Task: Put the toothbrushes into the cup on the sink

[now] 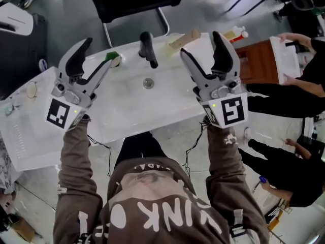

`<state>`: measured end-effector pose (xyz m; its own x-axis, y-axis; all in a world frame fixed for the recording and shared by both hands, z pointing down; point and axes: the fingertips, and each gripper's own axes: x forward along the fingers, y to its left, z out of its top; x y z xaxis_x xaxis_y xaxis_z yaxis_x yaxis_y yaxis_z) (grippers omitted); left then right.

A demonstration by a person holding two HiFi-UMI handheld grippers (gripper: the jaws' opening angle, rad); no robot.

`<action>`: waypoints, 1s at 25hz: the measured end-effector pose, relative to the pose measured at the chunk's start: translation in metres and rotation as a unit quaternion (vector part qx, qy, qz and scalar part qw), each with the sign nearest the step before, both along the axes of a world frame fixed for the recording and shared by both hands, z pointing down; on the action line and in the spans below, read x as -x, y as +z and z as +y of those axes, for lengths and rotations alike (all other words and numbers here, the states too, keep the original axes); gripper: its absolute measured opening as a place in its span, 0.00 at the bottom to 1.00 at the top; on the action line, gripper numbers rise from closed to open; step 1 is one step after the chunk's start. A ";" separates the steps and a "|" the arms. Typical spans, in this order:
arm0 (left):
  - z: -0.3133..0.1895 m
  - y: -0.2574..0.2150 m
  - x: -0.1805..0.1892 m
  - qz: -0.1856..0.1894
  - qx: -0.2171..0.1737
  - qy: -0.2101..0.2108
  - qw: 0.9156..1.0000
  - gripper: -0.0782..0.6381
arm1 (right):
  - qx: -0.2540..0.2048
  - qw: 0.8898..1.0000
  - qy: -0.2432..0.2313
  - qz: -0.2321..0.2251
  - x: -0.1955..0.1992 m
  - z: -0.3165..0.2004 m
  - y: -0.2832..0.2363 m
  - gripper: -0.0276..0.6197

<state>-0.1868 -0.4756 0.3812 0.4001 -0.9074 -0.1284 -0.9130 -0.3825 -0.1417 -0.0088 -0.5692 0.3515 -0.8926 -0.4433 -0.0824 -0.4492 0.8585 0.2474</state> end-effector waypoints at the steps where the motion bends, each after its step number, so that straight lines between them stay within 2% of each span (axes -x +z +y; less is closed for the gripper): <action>1: 0.004 -0.011 -0.002 -0.006 0.003 0.001 1.000 0.48 | 0.000 1.000 0.000 -0.001 -0.001 0.004 -0.004 0.59; 5: 0.022 -0.050 -0.007 -0.020 0.008 0.001 1.000 0.49 | -0.002 1.000 -0.001 -0.001 0.000 0.024 -0.022 0.60; 13: 0.046 -0.121 -0.024 -0.033 -0.021 -0.008 0.999 0.49 | -0.026 1.000 -0.002 0.003 -0.010 0.055 -0.060 0.60; 18: 0.057 -0.137 -0.031 -0.039 -0.035 -0.005 0.999 0.49 | -0.037 0.999 -0.002 0.003 -0.012 0.065 -0.065 0.58; 25: 0.068 -0.135 -0.031 -0.045 -0.029 -0.007 0.999 0.49 | -0.030 1.000 -0.003 0.002 -0.011 0.075 -0.064 0.57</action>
<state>-0.1554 -0.4073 0.2457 0.3990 -0.9052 -0.1460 -0.9012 -0.3579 -0.2443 0.0020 -0.4945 0.2878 -0.8956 -0.4323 -0.1051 -0.4429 0.8444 0.3013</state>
